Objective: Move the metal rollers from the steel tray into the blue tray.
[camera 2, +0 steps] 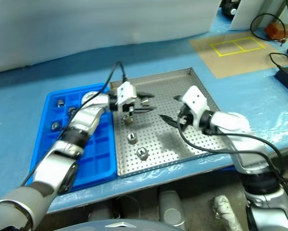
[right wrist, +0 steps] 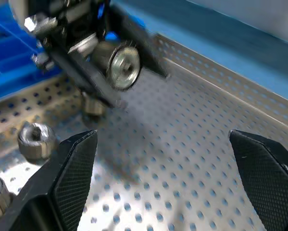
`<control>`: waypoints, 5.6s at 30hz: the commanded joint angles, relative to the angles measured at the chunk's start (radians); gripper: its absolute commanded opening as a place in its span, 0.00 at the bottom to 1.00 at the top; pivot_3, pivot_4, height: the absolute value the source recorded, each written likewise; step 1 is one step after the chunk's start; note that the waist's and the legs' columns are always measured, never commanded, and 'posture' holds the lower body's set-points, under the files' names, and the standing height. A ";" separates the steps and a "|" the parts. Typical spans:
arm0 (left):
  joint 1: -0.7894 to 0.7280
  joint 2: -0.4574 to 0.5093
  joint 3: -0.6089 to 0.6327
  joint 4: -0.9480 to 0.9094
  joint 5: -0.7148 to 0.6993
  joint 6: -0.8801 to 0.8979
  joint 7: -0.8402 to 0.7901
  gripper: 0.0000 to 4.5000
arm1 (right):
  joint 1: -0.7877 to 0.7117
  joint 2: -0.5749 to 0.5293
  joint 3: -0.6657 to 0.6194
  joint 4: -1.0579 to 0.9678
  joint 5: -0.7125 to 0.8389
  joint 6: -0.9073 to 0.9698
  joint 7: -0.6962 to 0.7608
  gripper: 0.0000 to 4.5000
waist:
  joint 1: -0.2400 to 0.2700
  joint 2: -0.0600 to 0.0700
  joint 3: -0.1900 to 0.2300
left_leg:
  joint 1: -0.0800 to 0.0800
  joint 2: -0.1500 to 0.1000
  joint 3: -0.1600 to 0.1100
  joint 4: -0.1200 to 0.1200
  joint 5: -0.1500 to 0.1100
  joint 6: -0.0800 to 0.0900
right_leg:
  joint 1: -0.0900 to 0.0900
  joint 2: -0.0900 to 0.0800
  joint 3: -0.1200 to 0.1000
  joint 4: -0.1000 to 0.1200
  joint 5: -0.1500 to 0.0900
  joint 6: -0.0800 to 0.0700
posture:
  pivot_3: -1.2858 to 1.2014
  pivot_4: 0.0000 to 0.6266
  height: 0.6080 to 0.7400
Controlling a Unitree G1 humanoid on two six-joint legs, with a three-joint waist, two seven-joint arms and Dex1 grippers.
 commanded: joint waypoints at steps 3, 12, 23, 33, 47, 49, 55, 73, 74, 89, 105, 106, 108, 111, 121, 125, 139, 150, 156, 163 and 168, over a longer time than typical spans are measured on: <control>0.128 0.084 0.064 -0.290 -0.059 0.150 0.075 0.41 | -0.125 0.062 0.077 0.137 -0.031 -0.129 0.096 1.00 | 0.071 -0.001 0.001 | -0.002 0.004 -0.001 0.000 0.002 -0.003 | 0.000 0.000 0.000 0.001 0.000 0.000 | 0.45 0.24 1.00; 0.433 0.230 0.239 -0.668 -0.129 0.298 0.231 0.41 | -0.334 0.239 0.184 0.434 -0.055 -0.309 0.299 1.00 | 0.215 -0.001 0.001 | -0.001 0.008 0.000 -0.003 0.005 -0.009 | -0.002 0.002 -0.001 0.006 -0.001 -0.003 | 0.57 0.24 1.00; 0.696 0.323 0.410 -0.825 -0.200 0.354 0.299 0.41 | -0.428 0.372 0.242 0.623 -0.060 -0.381 0.517 1.00 | 0.285 -0.004 0.002 | -0.002 0.017 -0.002 -0.004 0.011 -0.026 | -0.010 0.008 -0.004 0.020 -0.004 -0.006 | 0.64 0.24 1.00; 0.750 0.331 0.384 -0.777 -0.187 0.344 0.331 0.41 | -0.429 0.397 0.246 0.649 -0.089 -0.394 0.568 1.00 | 0.308 -0.004 0.003 | -0.003 0.025 -0.003 -0.008 0.015 -0.032 | -0.013 0.018 -0.005 0.020 -0.004 -0.007 | 0.63 0.24 1.00; 0.777 0.338 0.335 -0.647 -0.169 0.295 0.310 0.41 | -0.380 0.363 0.234 0.609 -0.121 -0.393 0.524 1.00 | 0.299 -0.005 0.002 | -0.002 0.029 -0.003 -0.008 0.017 -0.036 | -0.016 0.022 -0.005 0.025 -0.005 -0.010 | 0.60 0.24 1.00; 0.784 0.342 0.340 -0.638 -0.172 0.289 0.309 0.41 | -0.375 0.362 0.235 0.605 -0.124 -0.393 0.520 1.00 | 0.298 -0.005 0.002 | -0.001 0.028 -0.003 -0.008 0.017 -0.037 | -0.016 0.022 -0.004 0.026 -0.005 -0.010 | 0.60 0.24 1.00; 0.795 0.346 0.330 -0.655 -0.179 0.284 0.297 0.41 | -0.366 0.360 0.235 0.600 -0.132 -0.398 0.508 1.00 | 0.297 -0.005 0.002 | 0.001 0.029 -0.003 -0.008 0.019 -0.039 | -0.016 0.022 -0.004 0.029 -0.005 -0.011 | 0.60 0.24 1.00; 0.885 0.390 0.269 -0.725 -0.216 0.336 0.231 0.41 | -0.349 0.353 0.240 0.608 -0.162 -0.423 0.492 1.00 | 0.296 -0.005 0.002 | 0.002 0.029 -0.002 -0.009 0.019 -0.040 | -0.016 0.023 -0.003 0.029 -0.006 -0.012 | 0.60 0.24 1.00; 0.879 0.386 0.270 -0.724 -0.223 0.335 0.230 0.49 | -0.349 0.353 0.239 0.609 -0.163 -0.424 0.490 1.00 | 0.295 -0.005 0.002 | 0.003 0.029 -0.002 -0.009 0.019 -0.040 | -0.016 0.023 -0.003 0.030 -0.006 -0.012 | 0.60 0.24 1.00; 0.790 0.366 0.288 -0.714 -0.227 0.313 0.279 1.00 | -0.341 0.344 0.236 0.605 -0.166 -0.424 0.476 1.00 | 0.295 -0.005 0.002 | 0.003 0.029 -0.002 -0.010 0.019 -0.040 | -0.016 0.023 -0.002 0.030 -0.006 -0.013 | 0.59 0.24 1.00; 0.456 0.311 0.147 -0.741 -0.390 0.483 0.208 1.00 | -0.174 0.113 0.164 0.427 -0.153 -0.291 0.462 1.00 | 0.292 -0.005 0.002 | 0.004 0.029 -0.002 -0.007 0.022 -0.044 | -0.015 0.024 -0.002 0.032 -0.005 -0.013 | 0.53 0.24 1.00; 0.453 0.306 0.131 -0.729 -0.382 0.477 0.199 1.00 | -0.157 0.107 0.161 0.409 -0.149 -0.279 0.452 1.00 | 0.288 -0.006 0.002 | 0.004 0.029 -0.002 -0.007 0.022 -0.044 | -0.015 0.024 -0.001 0.032 -0.005 -0.013 | 0.53 0.24 1.00; 0.445 0.295 0.112 -0.712 -0.374 0.469 0.189 1.00 | -0.133 0.099 0.160 0.382 -0.148 -0.269 0.434 1.00 | 0.272 -0.006 0.002 | 0.004 0.029 -0.001 -0.007 0.022 -0.044 | -0.015 0.024 -0.001 0.033 -0.005 -0.013 | 0.52 0.24 1.00; 0.431 0.274 0.077 -0.674 -0.355 0.456 0.169 1.00 | -0.072 0.098 0.169 0.334 -0.148 -0.249 0.398 1.00 | 0.261 -0.006 0.002 | 0.006 0.031 -0.002 -0.007 0.022 -0.045 | -0.015 0.027 0.000 0.033 -0.005 -0.014 | 0.51 0.24 1.00; 0.425 0.263 0.065 -0.644 -0.339 0.448 0.131 1.00 | -0.042 0.118 0.206 0.453 -0.198 -0.292 0.351 1.00 | 0.241 -0.006 0.002 | 0.008 0.032 -0.001 -0.008 0.022 -0.044 | -0.014 0.029 0.002 0.033 -0.004 -0.015 | 0.50 0.24 1.00; 0.437 0.274 0.065 -0.665 -0.344 0.462 0.115 1.00 | -0.042 0.140 0.230 0.507 -0.219 -0.313 0.352 1.00 | 0.241 -0.006 0.002 | 0.008 0.032 -0.001 -0.008 0.022 -0.044 | -0.014 0.029 0.002 0.033 -0.004 -0.015 | 0.50 0.24 1.00; 0.469 0.312 0.084 -0.615 -0.299 0.431 0.096 1.00 | -0.052 0.186 0.260 0.582 -0.267 -0.380 0.345 0.67 | 0.240 -0.006 0.002 | 0.017 0.032 0.001 -0.011 0.022 -0.044 | -0.009 0.030 0.005 0.032 -0.004 -0.015 | 0.51 0.24 1.00; 0.478 0.313 0.101 -0.605 -0.303 0.411 0.086 1.00 | -0.066 0.187 0.237 0.605 -0.282 -0.428 0.321 0.37 | 0.240 -0.006 0.002 | 0.018 0.032 0.001 -0.013 0.022 -0.045 | -0.009 0.030 0.006 0.031 -0.004 -0.015 | 0.51 0.24 1.00; 0.493 0.348 0.166 -0.627 -0.322 0.412 0.083 1.00 | -0.123 0.196 0.201 0.606 -0.252 -0.402 0.312 0.37 | 0.239 -0.006 0.002 | 0.018 0.032 0.001 -0.013 0.022 -0.045 | -0.010 0.031 0.006 0.031 -0.004 -0.015 | 0.52 0.24 1.00; 0.523 0.423 0.288 -0.647 -0.352 0.432 0.103 1.00 | -0.230 0.233 0.196 0.503 -0.193 -0.384 0.370 0.37 | 0.239 -0.006 0.002 | 0.015 0.033 0.001 -0.016 0.023 -0.045 | -0.014 0.033 0.006 0.031 -0.005 -0.016 | 0.54 0.24 1.00; 0.562 0.460 0.356 -0.656 -0.350 0.430 0.122 1.00 | -0.307 0.319 0.234 0.575 -0.205 -0.434 0.391 0.37 | 0.245 -0.007 0.002 | 0.015 0.033 0.001 -0.017 0.023 -0.046 | -0.014 0.033 0.006 0.031 -0.005 -0.018 | 0.56 0.24 1.00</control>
